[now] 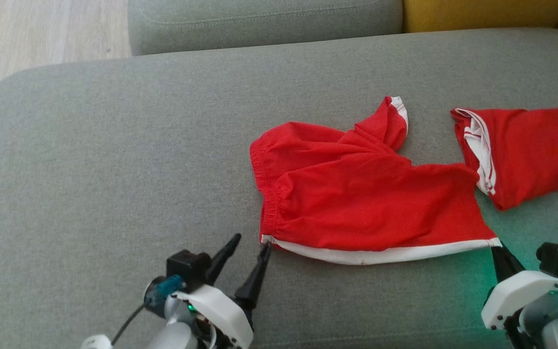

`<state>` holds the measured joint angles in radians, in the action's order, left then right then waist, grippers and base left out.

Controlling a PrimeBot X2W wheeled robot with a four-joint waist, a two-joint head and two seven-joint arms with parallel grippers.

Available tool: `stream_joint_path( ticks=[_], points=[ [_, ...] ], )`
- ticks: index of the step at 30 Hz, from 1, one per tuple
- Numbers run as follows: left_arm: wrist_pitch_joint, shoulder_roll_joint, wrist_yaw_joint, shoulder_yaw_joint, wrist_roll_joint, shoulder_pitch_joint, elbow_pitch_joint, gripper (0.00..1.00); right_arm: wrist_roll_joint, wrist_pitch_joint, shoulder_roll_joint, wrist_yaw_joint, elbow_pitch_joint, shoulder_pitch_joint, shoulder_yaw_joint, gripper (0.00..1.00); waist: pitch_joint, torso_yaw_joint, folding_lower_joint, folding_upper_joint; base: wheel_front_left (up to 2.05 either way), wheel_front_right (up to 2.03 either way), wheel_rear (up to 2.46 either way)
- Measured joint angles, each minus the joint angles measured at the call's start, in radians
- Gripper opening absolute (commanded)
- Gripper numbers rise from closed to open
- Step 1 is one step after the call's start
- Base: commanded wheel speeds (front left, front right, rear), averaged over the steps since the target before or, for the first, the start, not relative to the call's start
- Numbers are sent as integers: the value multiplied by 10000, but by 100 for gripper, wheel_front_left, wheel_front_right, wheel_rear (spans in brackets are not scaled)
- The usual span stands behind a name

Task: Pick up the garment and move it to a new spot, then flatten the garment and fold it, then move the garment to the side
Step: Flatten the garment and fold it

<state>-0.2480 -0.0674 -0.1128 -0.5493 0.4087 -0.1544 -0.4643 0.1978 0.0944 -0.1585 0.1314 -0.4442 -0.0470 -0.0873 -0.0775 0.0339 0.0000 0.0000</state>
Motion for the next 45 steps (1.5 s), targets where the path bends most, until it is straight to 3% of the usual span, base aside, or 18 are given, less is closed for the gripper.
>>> stream_joint_path(
  ticks=[9,24,25,27,36,45],
  points=[
    [205,-533,-88,-874,-343,-939,-836,100,-59,117,153,2,17,-4,-123,0,-145,90,0,0,0,0,0],
    [349,-374,-113,-1682,-357,-2025,-2203,100,-59,128,153,0,81,-37,8,0,-320,341,0,0,0,0,0],
    [349,-368,-115,-1768,-355,-2063,-2236,89,-58,128,153,2,82,-37,10,0,-320,342,0,0,0,0,0],
    [351,-288,-117,-1902,-196,-2084,-2360,0,-58,128,155,0,81,-39,36,0,-312,344,0,0,0,0,0],
    [180,-456,-180,-2466,709,-2349,-2171,0,-12,100,119,0,198,-42,161,0,-271,152,0,0,0,0,0],
    [81,-1227,-180,-2299,826,-2365,-947,0,-38,-545,-681,0,1235,-570,656,0,279,-191,0,0,0,0,0]
  ],
)
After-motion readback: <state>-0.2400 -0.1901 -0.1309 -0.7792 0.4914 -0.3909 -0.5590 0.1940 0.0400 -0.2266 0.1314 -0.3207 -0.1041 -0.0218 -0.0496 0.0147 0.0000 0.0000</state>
